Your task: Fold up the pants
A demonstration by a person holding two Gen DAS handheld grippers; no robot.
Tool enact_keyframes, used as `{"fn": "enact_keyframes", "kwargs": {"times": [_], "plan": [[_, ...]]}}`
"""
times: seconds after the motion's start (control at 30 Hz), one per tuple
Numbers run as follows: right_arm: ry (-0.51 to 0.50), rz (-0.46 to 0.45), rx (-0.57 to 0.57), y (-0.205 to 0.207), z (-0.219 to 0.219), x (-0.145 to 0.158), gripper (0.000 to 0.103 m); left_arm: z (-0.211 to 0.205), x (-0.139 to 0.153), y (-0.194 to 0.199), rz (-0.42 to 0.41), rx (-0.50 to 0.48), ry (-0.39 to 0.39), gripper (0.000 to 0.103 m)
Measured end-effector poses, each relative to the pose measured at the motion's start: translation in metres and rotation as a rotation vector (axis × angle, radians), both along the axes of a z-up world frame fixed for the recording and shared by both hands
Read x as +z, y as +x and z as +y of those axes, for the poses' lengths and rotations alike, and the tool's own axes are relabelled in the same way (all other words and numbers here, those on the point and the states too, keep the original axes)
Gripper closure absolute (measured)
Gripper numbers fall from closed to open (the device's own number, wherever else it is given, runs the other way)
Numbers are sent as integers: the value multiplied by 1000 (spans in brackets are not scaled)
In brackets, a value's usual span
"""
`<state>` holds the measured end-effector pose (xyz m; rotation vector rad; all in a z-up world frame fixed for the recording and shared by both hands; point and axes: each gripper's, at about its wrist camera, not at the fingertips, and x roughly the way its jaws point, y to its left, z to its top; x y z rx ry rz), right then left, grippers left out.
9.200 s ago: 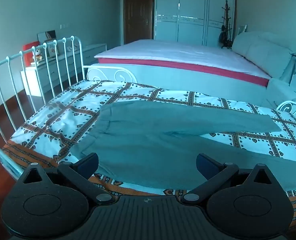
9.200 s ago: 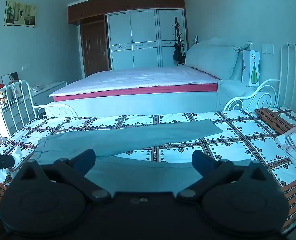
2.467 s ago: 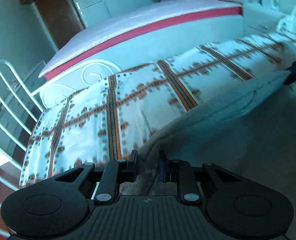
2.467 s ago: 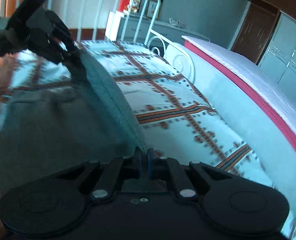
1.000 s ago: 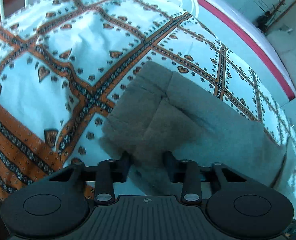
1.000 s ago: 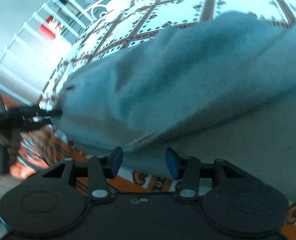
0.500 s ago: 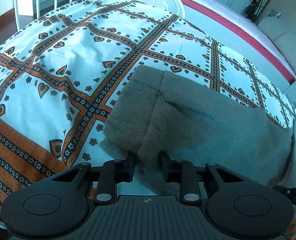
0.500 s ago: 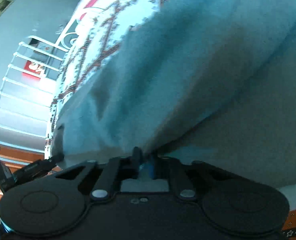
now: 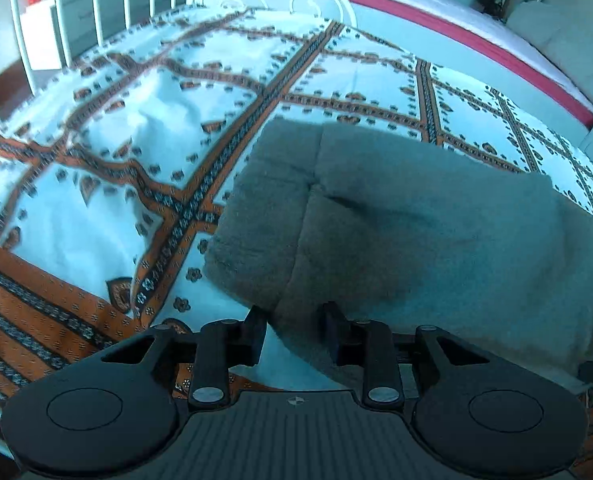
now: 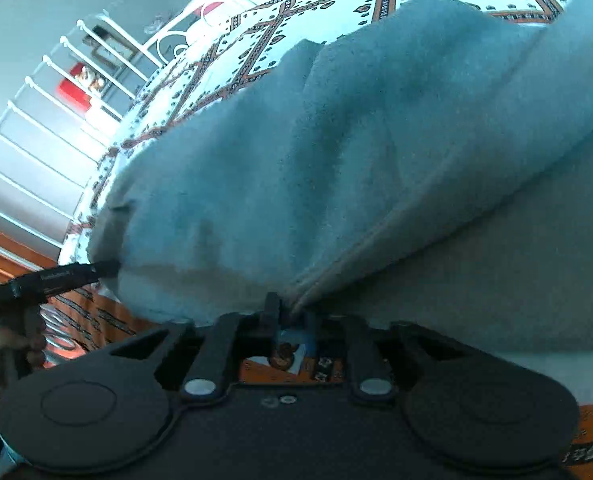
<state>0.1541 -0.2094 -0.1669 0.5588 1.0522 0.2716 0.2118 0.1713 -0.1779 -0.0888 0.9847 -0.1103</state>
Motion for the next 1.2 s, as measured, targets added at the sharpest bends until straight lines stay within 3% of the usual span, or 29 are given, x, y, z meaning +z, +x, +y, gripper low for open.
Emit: {"fn": "enact_keyframes", "kwargs": {"times": [0.1,0.13,0.17,0.2,0.3,0.47,0.67,0.8,0.93,1.2], "plan": [[-23,-54,5,-9,-9,18,76,-7,25,-11,-59,-25,21,70],[-38,-66,-1,-12,-15,21,74,-10,32,-14,-66,-32,13,60],[-52,-71,-13,-13,-22,25,70,-12,37,-15,-64,-32,-9,42],[-69,-73,-28,-14,-29,27,66,-17,41,-17,-62,-36,-32,36],[-94,-62,-78,-14,-48,28,60,-45,50,-23,-74,-100,-45,34],[-136,-86,-145,-15,-67,35,62,-100,50,-35,-35,-184,-74,23],[-150,-60,-191,-17,-83,35,63,-162,11,-45,23,-245,33,23],[-179,-36,-193,-10,-74,34,69,-187,-3,-53,-19,-250,104,24],[-205,-13,-226,6,-71,40,67,-204,-10,-60,-65,-267,151,27],[-304,135,-281,61,-70,37,60,-204,-12,-59,-85,-290,104,27]]}}
